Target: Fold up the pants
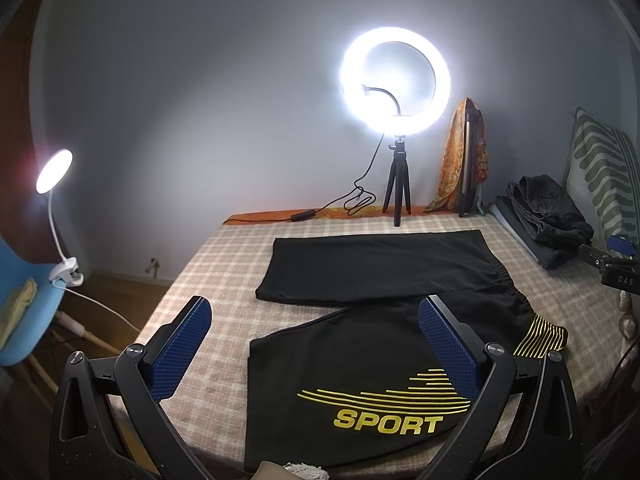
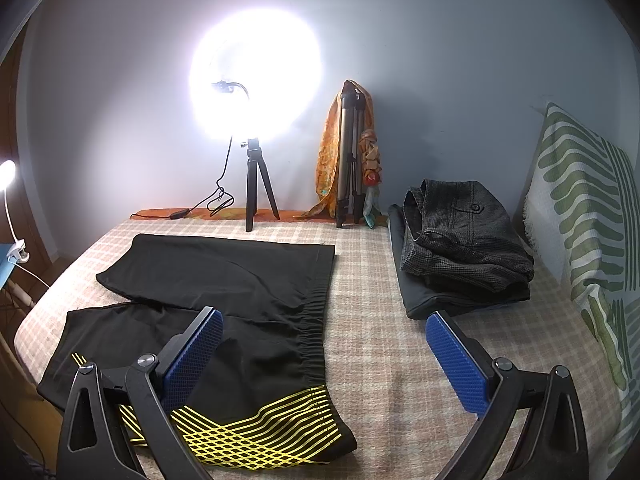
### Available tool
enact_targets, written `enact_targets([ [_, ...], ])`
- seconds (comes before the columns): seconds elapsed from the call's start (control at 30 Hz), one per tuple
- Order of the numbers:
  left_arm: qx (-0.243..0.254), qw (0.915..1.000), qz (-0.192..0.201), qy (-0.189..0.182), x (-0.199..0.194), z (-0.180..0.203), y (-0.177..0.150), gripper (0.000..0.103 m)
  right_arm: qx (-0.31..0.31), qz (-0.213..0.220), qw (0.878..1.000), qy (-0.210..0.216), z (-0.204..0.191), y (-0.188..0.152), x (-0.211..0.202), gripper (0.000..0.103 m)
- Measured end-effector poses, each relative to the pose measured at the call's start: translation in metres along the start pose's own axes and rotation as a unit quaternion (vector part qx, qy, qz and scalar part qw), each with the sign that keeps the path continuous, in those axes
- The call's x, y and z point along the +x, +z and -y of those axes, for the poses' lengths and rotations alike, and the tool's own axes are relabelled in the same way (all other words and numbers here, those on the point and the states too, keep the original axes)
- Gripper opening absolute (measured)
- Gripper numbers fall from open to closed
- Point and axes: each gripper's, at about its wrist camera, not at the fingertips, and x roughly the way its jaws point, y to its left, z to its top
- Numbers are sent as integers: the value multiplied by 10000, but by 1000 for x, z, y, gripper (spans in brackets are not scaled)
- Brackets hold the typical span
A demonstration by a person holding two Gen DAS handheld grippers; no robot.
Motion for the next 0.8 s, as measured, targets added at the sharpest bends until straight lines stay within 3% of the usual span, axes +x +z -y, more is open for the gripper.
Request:
enact_targets([
  [0.8, -13, 10000, -18, -7, 1, 4, -2, 103, -25, 9, 10000, 35, -3, -2, 0, 103],
])
